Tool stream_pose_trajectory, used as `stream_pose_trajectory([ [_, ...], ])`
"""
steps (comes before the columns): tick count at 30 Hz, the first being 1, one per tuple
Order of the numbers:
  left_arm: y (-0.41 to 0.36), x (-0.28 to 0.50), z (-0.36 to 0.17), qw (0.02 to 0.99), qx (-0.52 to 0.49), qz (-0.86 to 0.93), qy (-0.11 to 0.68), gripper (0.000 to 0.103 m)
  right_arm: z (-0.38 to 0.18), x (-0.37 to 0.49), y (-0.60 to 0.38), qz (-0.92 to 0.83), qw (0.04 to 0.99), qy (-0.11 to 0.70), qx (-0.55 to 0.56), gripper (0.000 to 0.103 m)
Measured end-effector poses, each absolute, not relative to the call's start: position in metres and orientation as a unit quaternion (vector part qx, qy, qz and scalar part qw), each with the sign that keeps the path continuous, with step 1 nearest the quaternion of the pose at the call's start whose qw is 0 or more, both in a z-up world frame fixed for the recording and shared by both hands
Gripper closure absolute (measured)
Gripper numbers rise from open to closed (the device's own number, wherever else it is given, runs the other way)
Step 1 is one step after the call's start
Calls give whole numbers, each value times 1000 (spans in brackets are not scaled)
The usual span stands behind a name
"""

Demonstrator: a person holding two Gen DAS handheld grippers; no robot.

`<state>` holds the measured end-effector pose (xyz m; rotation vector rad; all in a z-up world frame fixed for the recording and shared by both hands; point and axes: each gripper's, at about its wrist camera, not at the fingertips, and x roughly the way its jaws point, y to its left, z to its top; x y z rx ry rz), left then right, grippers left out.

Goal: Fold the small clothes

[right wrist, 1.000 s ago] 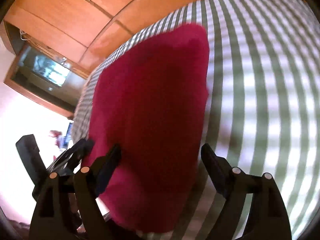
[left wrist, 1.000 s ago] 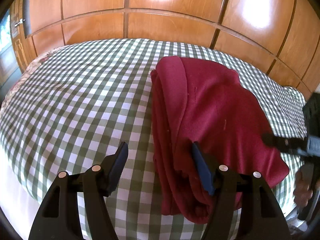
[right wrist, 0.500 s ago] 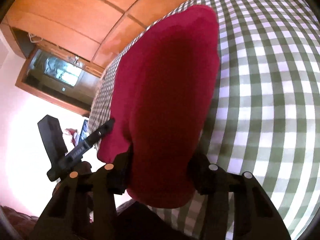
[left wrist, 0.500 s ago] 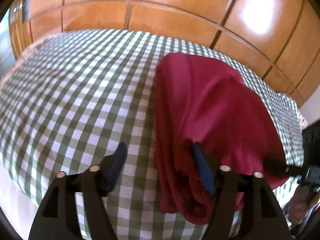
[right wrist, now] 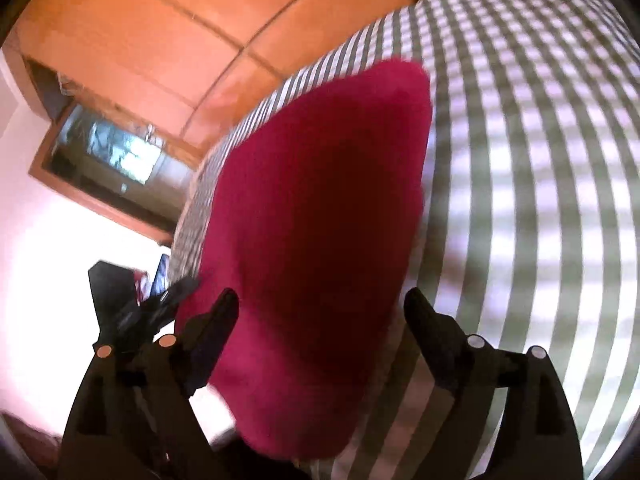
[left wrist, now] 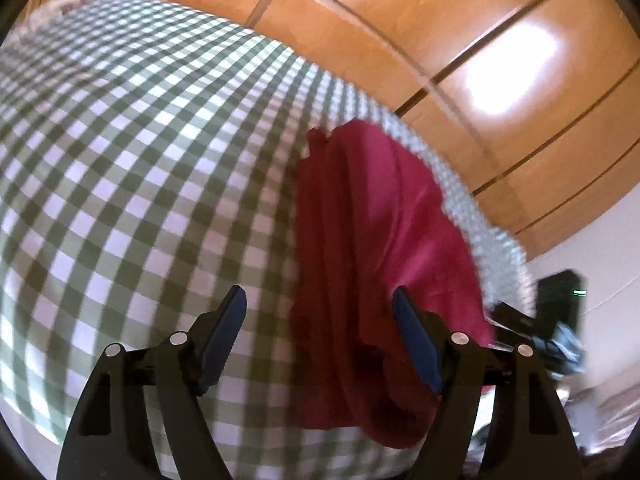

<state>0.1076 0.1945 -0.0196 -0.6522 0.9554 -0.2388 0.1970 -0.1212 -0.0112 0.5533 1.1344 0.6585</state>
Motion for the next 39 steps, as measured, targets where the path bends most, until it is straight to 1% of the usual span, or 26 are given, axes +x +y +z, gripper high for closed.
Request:
stream_pose_trajectory([
  [2,196,112,-18,823,-327,-120,448,24,-17,214,-121,295,753,522,272,17],
  [5,189,121,-22,803,-349,-144,462,24,-29,229,-118,291,743,532,285,17],
  [10,176,131,-36,794,-331,-146,488,24,-46,239,-98,305,725,544,293,18],
  [11,174,134,-44,789,-330,-144,497,24,-48,240,-95,305,724,544,294,22],
  [12,173,132,-48,786,-332,-146,500,30,-48,240,-92,303,727,545,288,27],
  [13,174,132,-51,783,-337,-155,499,35,-47,238,-88,302,730,546,278,34],
  [14,174,132,-53,780,-343,-167,495,44,-46,239,-86,302,734,546,268,42],
  [15,175,131,-53,776,-351,-180,491,52,-41,237,-82,304,740,542,259,46],
  [16,174,130,-52,776,-354,-190,487,54,-37,236,-77,304,745,539,251,51],
  [17,173,129,-50,778,-352,-195,482,59,-33,233,-75,304,750,534,243,53],
  [18,171,127,-46,780,-350,-205,476,61,-25,230,-72,302,759,527,234,54],
  [21,158,126,-33,783,-341,-239,463,62,-5,220,-79,296,778,505,227,56],
  [26,100,154,-19,775,-302,-292,473,62,26,201,-134,260,815,461,235,56],
  [30,24,191,-4,767,-255,-346,477,62,41,193,-201,203,842,433,248,56],
  [34,-57,224,-3,755,-212,-374,494,62,46,189,-265,133,862,412,264,56],
  [36,-99,237,-10,744,-200,-375,516,62,42,188,-296,87,869,409,265,56],
  [39,-156,243,-21,751,-124,-359,541,62,26,185,-324,26,870,420,257,52],
])
